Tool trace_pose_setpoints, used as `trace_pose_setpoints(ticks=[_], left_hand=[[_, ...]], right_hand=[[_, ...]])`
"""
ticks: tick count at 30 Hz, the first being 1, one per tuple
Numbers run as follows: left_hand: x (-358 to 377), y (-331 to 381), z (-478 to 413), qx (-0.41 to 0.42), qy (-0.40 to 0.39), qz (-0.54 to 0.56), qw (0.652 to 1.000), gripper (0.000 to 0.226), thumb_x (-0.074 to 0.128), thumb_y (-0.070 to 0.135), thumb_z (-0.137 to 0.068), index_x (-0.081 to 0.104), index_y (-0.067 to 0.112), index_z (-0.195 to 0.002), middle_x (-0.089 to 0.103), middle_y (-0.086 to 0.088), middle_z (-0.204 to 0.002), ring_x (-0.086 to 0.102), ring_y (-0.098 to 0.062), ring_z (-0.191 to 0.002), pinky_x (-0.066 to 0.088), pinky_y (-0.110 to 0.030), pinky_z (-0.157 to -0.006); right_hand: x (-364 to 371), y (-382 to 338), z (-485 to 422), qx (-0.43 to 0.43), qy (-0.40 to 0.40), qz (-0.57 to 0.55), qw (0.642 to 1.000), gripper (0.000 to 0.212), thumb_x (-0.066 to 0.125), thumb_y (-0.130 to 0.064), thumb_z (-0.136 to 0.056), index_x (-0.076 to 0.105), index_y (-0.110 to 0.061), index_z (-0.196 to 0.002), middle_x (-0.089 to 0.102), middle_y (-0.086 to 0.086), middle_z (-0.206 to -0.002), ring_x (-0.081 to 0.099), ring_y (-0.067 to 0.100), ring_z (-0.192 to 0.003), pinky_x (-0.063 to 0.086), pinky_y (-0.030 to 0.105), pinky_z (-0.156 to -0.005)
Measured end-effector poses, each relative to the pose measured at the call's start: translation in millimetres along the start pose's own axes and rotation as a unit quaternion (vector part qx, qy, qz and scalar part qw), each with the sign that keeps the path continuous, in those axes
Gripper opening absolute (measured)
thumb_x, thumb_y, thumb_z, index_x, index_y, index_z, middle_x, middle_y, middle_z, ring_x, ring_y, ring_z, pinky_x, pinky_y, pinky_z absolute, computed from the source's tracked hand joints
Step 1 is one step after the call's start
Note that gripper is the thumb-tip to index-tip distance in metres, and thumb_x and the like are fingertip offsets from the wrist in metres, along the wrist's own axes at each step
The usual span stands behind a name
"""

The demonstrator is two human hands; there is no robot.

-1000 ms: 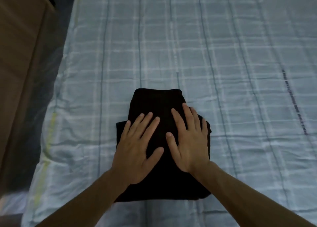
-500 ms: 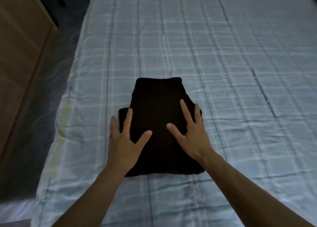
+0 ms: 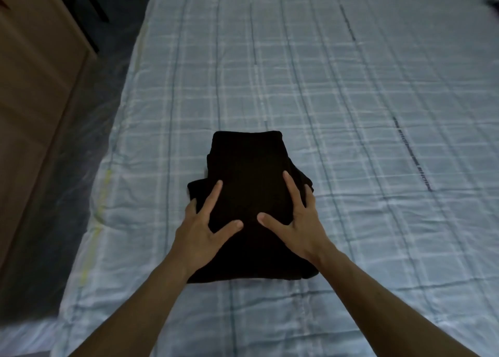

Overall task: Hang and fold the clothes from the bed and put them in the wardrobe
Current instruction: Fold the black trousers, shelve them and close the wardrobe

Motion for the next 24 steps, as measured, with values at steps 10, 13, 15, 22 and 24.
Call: trace_pose_setpoints(ticks=[10,13,15,22,24], left_hand=[[-2.1,-5.8,-3.3,0.028,0.031,0.084,0.996,0.092,0.068,0.079,-0.064,0.017,0.071,-0.14,0.028,0.001,-0.155,0.036,-0.015,-0.14,0.035,-0.039,-0.116],[-5.6,-2.2,18.7,0.057,0.051,0.13,0.989,0.094,0.076,0.07,-0.065,0.024,0.065,-0.143,0.035,0.013,-0.153,0.038,-0.001,-0.137,0.035,-0.034,-0.116],[-8.9,-6.2,43.3,0.065,0.073,0.152,0.984,0.092,0.078,0.064,-0.069,0.027,0.06,-0.146,0.037,0.02,-0.152,0.036,0.006,-0.137,0.035,-0.031,-0.116],[-53.2,-62.3,160.7,0.039,0.201,0.158,0.966,0.092,0.074,0.069,-0.067,0.027,0.06,-0.145,0.04,0.021,-0.15,0.037,0.008,-0.135,0.039,-0.03,-0.114],[-68.5,-85.5,208.0,0.016,0.236,0.148,0.96,0.091,0.073,0.071,-0.068,0.024,0.062,-0.145,0.04,0.019,-0.15,0.039,0.005,-0.135,0.04,-0.032,-0.112]], right_hand=[[-4.1,-5.2,0.2,-0.077,0.022,-0.038,0.996,0.097,0.074,-0.061,-0.071,0.011,-0.062,-0.146,0.002,-0.003,-0.161,0.01,0.02,-0.15,0.031,0.041,-0.116],[-11.0,-20.0,14.0,-0.112,0.015,-0.036,0.993,0.098,0.075,-0.059,-0.071,0.015,-0.057,-0.148,0.013,-0.01,-0.158,0.028,0.005,-0.138,0.031,0.009,-0.098],[-8.3,-34.4,29.2,-0.129,-0.007,-0.025,0.991,0.099,0.074,-0.06,-0.069,0.015,-0.057,-0.148,0.017,-0.011,-0.157,0.031,0.002,-0.135,0.031,0.004,-0.091],[57.6,-100.0,100.9,-0.199,-0.095,-0.001,0.975,0.097,0.073,-0.06,-0.071,0.014,-0.058,-0.148,0.019,-0.016,-0.155,0.031,-0.004,-0.134,0.029,0.0,-0.088],[86.9,-118.7,130.4,-0.221,-0.132,-0.004,0.966,0.098,0.073,-0.06,-0.071,0.013,-0.057,-0.148,0.019,-0.017,-0.155,0.03,-0.005,-0.134,0.03,0.001,-0.089]])
Point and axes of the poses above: each hand's wrist, its own z-axis away from the middle knuckle, its own x-axis out of the palm, y = z × x, the point moved 5 cm from there along -z, towards the middle knuckle
